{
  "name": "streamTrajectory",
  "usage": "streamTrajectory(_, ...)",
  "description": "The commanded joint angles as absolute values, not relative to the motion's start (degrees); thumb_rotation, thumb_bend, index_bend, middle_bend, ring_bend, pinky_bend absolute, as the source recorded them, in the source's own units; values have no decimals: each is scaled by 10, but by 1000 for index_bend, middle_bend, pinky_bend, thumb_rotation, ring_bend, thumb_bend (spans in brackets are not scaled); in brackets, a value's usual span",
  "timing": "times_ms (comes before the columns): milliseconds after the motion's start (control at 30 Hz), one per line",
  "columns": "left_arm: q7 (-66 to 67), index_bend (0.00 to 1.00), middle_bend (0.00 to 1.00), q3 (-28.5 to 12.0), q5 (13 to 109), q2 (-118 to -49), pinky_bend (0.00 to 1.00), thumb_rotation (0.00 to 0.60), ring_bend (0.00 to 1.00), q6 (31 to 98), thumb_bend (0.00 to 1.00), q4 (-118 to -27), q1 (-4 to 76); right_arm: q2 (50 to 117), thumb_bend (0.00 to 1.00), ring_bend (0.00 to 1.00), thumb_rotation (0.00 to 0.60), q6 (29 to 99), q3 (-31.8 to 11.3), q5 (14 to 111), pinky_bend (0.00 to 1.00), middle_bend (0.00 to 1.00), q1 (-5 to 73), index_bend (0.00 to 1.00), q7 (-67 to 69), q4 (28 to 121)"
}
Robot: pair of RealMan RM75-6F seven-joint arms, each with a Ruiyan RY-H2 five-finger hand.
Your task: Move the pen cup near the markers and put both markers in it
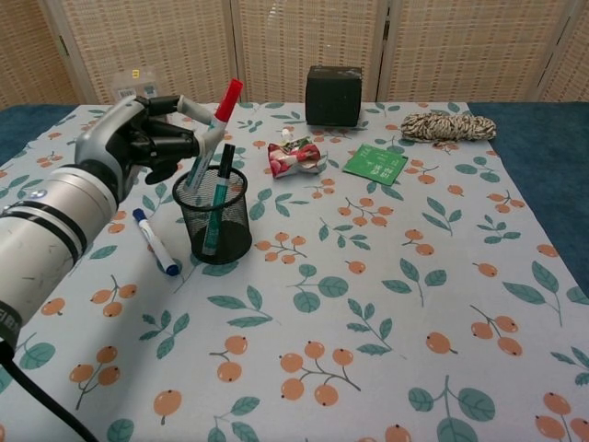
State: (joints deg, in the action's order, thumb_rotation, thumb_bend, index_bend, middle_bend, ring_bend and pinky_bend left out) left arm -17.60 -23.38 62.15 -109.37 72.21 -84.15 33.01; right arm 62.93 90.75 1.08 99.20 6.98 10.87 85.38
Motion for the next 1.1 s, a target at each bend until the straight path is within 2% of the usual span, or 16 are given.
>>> streamTrajectory(33, -189, 405, 1000, -228, 622, -1085, 970, 600, 943, 702, 301, -835, 325, 630, 66, 0, 600, 909, 11, 993, 0, 0, 69, 0, 107, 854)
streamTrajectory(167, -192, 196, 973, -222, 630, -1073, 917, 600, 900, 693, 186, -843, 320, 631, 66, 0, 600, 907, 10, 993, 0, 0, 70, 0, 105, 854)
streamTrajectory(267, -186, 124, 957, -215, 639, -1058, 906, 600, 889, 692, 151, -861, 315, 631, 66, 0, 600, 907, 10, 993, 0, 0, 70, 0, 105, 853)
streamTrajectory(367, -166, 138, 957, -200, 665, -1036, 905, 600, 889, 713, 150, -890, 302, 630, 66, 0, 600, 908, 10, 993, 0, 0, 70, 0, 107, 852)
streamTrajectory(467, -137, 197, 956, -165, 715, -988, 905, 600, 890, 751, 150, -929, 272, 629, 65, 0, 600, 910, 10, 994, 0, 0, 69, 0, 113, 851)
streamTrajectory(600, -117, 256, 956, -117, 777, -895, 905, 600, 890, 805, 150, -995, 219, 629, 66, 0, 600, 909, 10, 994, 0, 0, 69, 0, 113, 851)
streamTrajectory(700, -126, 280, 956, -80, 811, -830, 905, 600, 890, 816, 150, -1026, 190, 630, 65, 0, 600, 904, 12, 995, 0, 0, 71, 0, 106, 854)
streamTrajectory(867, -180, 325, 956, -20, 877, -737, 905, 600, 894, 782, 150, -1004, 180, 631, 66, 0, 600, 891, 18, 1003, 0, 0, 76, 0, 92, 862)
streamTrajectory(967, -186, 329, 956, 17, 921, -709, 905, 600, 896, 734, 150, -957, 198, 632, 66, 0, 600, 894, 19, 1005, 0, 0, 74, 0, 87, 864)
streamTrajectory(1100, -171, 330, 956, 40, 962, -689, 905, 600, 896, 681, 150, -918, 232, 633, 66, 0, 600, 893, 19, 1004, 0, 0, 74, 0, 84, 864)
